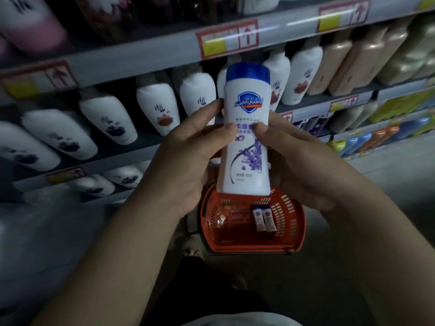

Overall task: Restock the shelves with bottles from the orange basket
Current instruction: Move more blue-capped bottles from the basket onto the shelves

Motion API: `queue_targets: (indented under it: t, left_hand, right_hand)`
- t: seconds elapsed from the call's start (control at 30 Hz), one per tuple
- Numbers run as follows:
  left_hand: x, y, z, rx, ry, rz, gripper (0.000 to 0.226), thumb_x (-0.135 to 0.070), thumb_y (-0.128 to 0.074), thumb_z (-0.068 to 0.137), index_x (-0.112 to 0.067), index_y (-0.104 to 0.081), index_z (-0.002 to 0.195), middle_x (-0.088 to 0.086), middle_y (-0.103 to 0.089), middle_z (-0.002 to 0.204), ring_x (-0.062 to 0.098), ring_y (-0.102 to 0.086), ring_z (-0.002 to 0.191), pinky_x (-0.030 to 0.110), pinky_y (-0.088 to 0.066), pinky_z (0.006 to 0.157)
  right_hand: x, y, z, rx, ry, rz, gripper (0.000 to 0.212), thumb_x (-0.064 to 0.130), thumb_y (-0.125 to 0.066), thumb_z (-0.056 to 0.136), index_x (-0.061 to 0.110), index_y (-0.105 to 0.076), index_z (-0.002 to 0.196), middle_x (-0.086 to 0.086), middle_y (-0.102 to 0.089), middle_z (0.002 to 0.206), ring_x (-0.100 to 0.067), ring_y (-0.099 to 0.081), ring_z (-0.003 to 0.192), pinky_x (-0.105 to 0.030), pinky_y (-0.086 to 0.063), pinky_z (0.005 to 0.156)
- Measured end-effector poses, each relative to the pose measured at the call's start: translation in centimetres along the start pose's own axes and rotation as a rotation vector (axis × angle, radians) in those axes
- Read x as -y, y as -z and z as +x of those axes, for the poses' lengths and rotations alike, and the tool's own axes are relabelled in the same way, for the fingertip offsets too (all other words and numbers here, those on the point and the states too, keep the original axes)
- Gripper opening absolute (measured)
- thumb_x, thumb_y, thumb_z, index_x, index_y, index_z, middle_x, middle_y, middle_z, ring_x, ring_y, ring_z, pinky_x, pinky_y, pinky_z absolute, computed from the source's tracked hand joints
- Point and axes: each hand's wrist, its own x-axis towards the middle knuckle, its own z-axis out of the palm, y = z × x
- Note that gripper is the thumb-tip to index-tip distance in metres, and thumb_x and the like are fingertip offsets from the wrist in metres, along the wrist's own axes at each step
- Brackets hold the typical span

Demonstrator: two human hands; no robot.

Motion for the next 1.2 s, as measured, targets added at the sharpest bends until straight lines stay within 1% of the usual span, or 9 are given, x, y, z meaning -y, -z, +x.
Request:
queue_targets:
  t: [0.1, 0.2, 0.37, 0.47, 0.57, 0.73, 0.93, 1.1, 1.2]
  left_hand:
    - [-2.8, 0.8, -0.2, 0.027, -0.048, 0.038, 0.059, -0.024, -0.063, 0.07, -0.03, -0.057, 0.129, 0.002, -0.072, 0.111, 0.02, -0.069, 0.1, 0.042, -0.057, 0.082]
    - [-5.4, 1.8, -0.3, 0.047, -0.1, 0.068, 0.061, -0.025, -0.062, 0.072, -0.028, -0.055, 0.132, 0.005, -0.07, 0.113, 0.022, -0.068, 0.104, 0.047, -0.055, 0.086]
    - [-9.4, 3.2, -0.4, 0.052, -0.212, 0.048, 0.055, -0.016, -0.061, 0.081, -0.026, -0.053, 0.134, 0.003, -0.071, 0.111, 0.021, -0.069, 0.101, 0.043, -0.055, 0.084]
    - [-11.7, 3.9, -0.4, 0.03, -0.28, 0.018, 0.062, -0.021, -0.064, 0.067, -0.024, -0.056, 0.129, -0.001, -0.072, 0.104, 0.014, -0.07, 0.092, 0.035, -0.058, 0.073]
    - [-14.1, 4.7, -0.6, 0.027, -0.336, 0.035, 0.068, -0.023, -0.064, 0.064, -0.021, -0.054, 0.132, 0.002, -0.071, 0.106, 0.015, -0.07, 0.091, 0.034, -0.057, 0.072]
    - [-18.1, 5.4, -0.8, 0.006, -0.445, 0.014, 0.047, -0.018, -0.064, 0.067, -0.02, -0.061, 0.114, -0.001, -0.073, 0.094, 0.014, -0.07, 0.083, 0.035, -0.059, 0.073]
    - [-23.1, 5.8, -1.3, 0.018, -0.555, 0.028, 0.052, -0.02, -0.064, 0.066, -0.014, -0.059, 0.117, 0.007, -0.074, 0.101, 0.019, -0.072, 0.087, 0.042, -0.059, 0.077]
    - [-26.2, 6.7, -1.2, 0.021, -0.618, 0.044, 0.037, -0.013, -0.063, 0.08, -0.015, -0.059, 0.116, 0.004, -0.074, 0.098, 0.016, -0.072, 0.085, 0.04, -0.06, 0.073]
    - [-27.8, 7.4, -1.0, 0.027, -0.656, 0.071, 0.033, -0.013, -0.063, 0.084, -0.016, -0.059, 0.117, 0.002, -0.074, 0.095, 0.016, -0.072, 0.083, 0.038, -0.06, 0.07]
  right_hand:
    - [1.8, -1.6, 0.6, 0.008, 0.064, -0.036, 0.044, 0.029, -0.05, 0.089, 0.021, -0.052, 0.132, -0.009, -0.065, 0.122, -0.029, -0.062, 0.113, -0.045, -0.056, 0.084]
    - [3.5, -3.7, 1.1, 0.007, 0.136, -0.065, 0.045, 0.029, -0.049, 0.089, 0.018, -0.051, 0.133, -0.01, -0.065, 0.121, -0.029, -0.062, 0.113, -0.044, -0.055, 0.086]
    - [6.4, -7.3, 2.0, -0.006, 0.263, -0.112, 0.041, 0.03, -0.051, 0.091, 0.019, -0.054, 0.13, -0.008, -0.068, 0.116, -0.025, -0.066, 0.107, -0.043, -0.056, 0.083]
    - [8.0, -9.2, 2.7, -0.011, 0.316, -0.13, 0.043, 0.031, -0.052, 0.086, 0.019, -0.057, 0.127, -0.008, -0.069, 0.116, -0.026, -0.065, 0.109, -0.045, -0.055, 0.086]
    - [9.8, -10.8, 3.5, 0.019, 0.354, -0.139, 0.042, 0.03, -0.052, 0.084, 0.019, -0.059, 0.124, -0.007, -0.07, 0.114, -0.025, -0.067, 0.105, -0.042, -0.056, 0.084]
    - [12.9, -13.6, 4.7, 0.009, 0.473, -0.16, 0.036, 0.031, -0.055, 0.08, 0.016, -0.064, 0.112, -0.006, -0.074, 0.102, -0.02, -0.07, 0.094, -0.032, -0.057, 0.075]
    - [16.7, -16.3, 5.4, -0.02, 0.634, -0.251, 0.031, 0.035, -0.057, 0.075, 0.02, -0.067, 0.1, -0.003, -0.075, 0.09, -0.016, -0.072, 0.083, -0.032, -0.058, 0.07]
    - [19.5, -18.4, 6.1, 0.005, 0.712, -0.31, 0.032, 0.034, -0.057, 0.076, 0.018, -0.066, 0.101, -0.002, -0.075, 0.089, -0.014, -0.072, 0.081, -0.027, -0.057, 0.066]
    - [20.8, -19.4, 6.8, -0.011, 0.741, -0.352, 0.034, 0.036, -0.057, 0.078, 0.019, -0.066, 0.106, -0.003, -0.075, 0.094, -0.017, -0.072, 0.087, -0.036, -0.058, 0.075]
